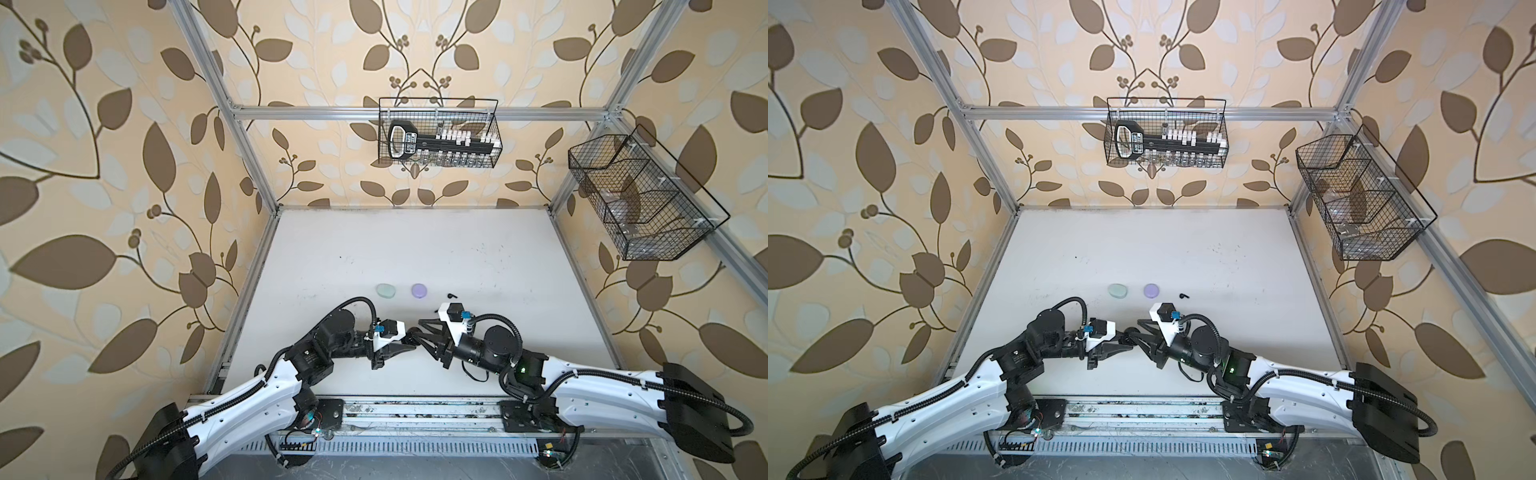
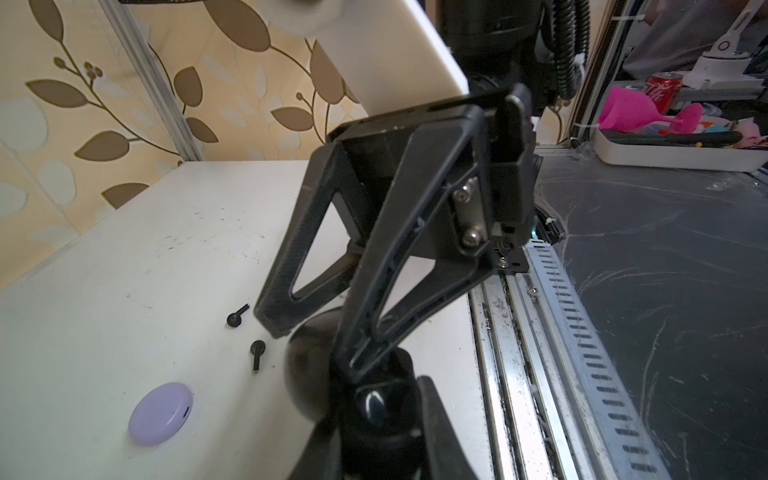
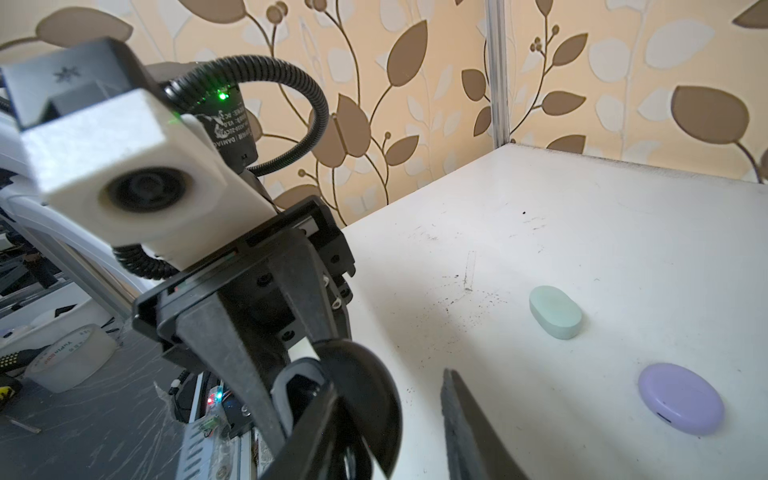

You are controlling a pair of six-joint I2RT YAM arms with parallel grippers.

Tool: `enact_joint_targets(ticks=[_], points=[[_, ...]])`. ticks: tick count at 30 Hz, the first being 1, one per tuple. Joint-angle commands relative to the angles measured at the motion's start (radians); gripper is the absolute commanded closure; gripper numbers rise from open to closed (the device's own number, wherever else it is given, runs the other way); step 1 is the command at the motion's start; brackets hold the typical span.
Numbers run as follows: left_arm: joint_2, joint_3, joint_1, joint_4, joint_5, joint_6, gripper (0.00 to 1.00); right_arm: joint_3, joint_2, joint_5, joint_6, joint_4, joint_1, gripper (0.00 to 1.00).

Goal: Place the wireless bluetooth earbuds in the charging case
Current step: 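Hold the open black case with the left gripper while the right releases and withdraws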

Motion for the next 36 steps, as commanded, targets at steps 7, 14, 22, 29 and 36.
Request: enact_joint_targets(ticks=[7,14,22,29,36], points=[[0.084,0.036,-0.010,0.104,0.160,-0.031,1.00,0.086,-0.052,0.163,0.067,-0.150,-0.031,0.52],[0.150,0.052,0.015,0.180,0.196,-0.096,1.00,0.141,-0.044,0.188,0.100,-0.216,-0.035,0.39],[0.208,0.028,0.035,0.290,0.204,-0.193,1.00,0.166,-0.080,0.204,0.128,-0.250,-0.053,0.24],[0.262,0.022,0.090,0.382,0.283,-0.242,1.00,0.211,-0.134,0.194,0.146,-0.334,-0.088,0.13],[0.323,0.053,0.091,0.396,0.298,-0.253,1.00,0.210,-0.141,0.218,0.154,-0.366,-0.096,0.14]])
